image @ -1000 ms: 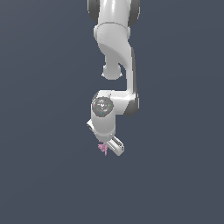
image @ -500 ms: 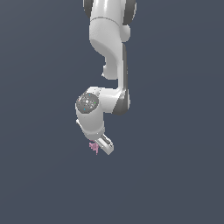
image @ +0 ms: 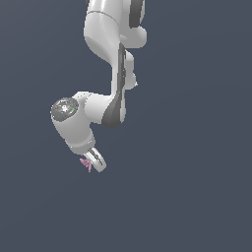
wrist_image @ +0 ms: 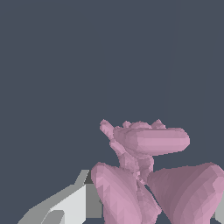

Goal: Pick up the object and move it to a goal position.

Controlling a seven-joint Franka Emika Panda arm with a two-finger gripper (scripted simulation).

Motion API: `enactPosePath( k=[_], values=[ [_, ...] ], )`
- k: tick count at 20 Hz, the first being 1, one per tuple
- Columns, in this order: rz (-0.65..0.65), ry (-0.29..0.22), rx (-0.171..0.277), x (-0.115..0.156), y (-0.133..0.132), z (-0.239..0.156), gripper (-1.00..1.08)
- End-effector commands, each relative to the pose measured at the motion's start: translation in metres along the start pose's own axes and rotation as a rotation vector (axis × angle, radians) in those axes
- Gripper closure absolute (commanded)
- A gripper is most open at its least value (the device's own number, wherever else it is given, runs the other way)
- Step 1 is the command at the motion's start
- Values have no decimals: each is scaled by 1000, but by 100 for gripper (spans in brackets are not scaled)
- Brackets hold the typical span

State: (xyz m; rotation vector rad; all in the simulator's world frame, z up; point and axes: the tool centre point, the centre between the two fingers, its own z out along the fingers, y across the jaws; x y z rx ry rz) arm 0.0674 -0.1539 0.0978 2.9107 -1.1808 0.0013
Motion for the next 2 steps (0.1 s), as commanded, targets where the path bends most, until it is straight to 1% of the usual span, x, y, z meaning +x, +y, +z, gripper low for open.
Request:
enactPosePath(
  k=[1, 2],
  values=[
    [-3, -1, 0, 4, 4, -2, 108],
    [-3, -1, 0, 5, 4, -2, 108]
  ],
)
